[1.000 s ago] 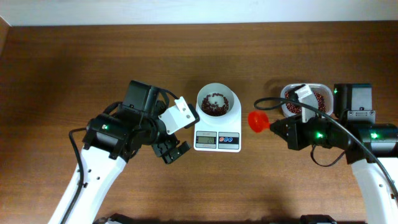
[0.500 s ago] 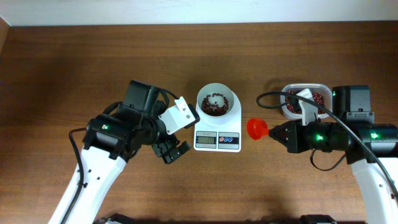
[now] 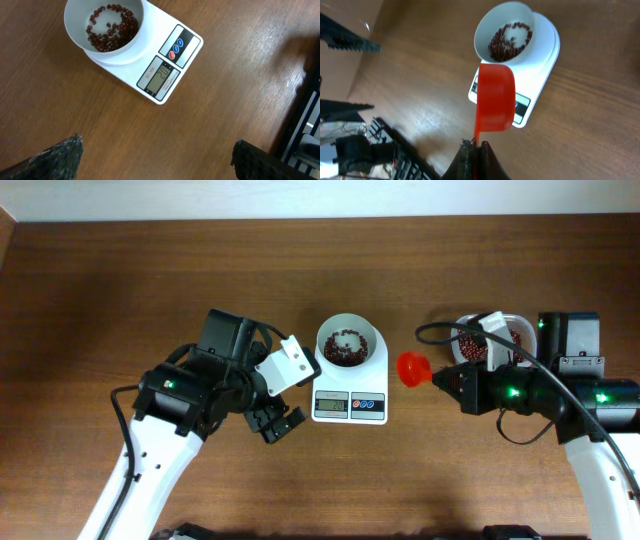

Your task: Scoop and weigh 50g on scale

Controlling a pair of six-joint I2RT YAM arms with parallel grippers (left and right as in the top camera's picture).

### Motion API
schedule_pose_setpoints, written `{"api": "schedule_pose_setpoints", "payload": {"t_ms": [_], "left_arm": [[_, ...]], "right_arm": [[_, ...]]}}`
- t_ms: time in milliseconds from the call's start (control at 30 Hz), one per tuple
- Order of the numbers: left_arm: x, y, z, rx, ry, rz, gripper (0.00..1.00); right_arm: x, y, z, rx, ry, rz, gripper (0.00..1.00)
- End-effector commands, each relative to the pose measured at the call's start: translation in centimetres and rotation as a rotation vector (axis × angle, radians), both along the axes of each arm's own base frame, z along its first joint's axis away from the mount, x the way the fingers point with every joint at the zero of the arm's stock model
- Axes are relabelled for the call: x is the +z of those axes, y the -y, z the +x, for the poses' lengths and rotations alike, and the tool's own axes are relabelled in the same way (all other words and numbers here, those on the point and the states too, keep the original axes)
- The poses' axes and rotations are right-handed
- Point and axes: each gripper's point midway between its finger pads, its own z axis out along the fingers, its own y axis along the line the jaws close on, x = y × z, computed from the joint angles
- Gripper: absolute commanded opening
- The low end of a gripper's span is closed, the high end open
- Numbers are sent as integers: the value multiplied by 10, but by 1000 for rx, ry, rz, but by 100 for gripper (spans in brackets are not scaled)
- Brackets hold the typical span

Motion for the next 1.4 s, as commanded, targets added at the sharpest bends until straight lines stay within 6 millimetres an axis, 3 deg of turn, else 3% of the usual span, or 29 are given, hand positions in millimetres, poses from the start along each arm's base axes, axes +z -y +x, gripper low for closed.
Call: {"api": "schedule_pose_setpoints", "payload": {"t_ms": [0,100,267,367,667,900,1133,1367], "left_arm": [[8,1,-1,-1,20,-19,99],[8,1,-1,-1,20,-19,99],[8,1,-1,-1,20,-19,99],[8,1,-1,-1,20,-19,99],[8,1,-1,-1,20,-19,99],[8,1,-1,-1,20,-19,99],[8,1,-1,-1,20,-19,99],[8,1,-1,-1,20,-19,99]], "right_arm": [[11,-1,8,-45,21,43,4],[16,2,19,-75,65,34,4],[2,39,38,-325,20,-94,4],[2,40,40,-412,-39,-38,4],[-5,42,32,-419,-84,-55,4],[-14,70,36,-530,-68,-194,4],[-15,71,36,-512,-55,-210,4],[-21,84,39,-560,-58,-275,4]]}}
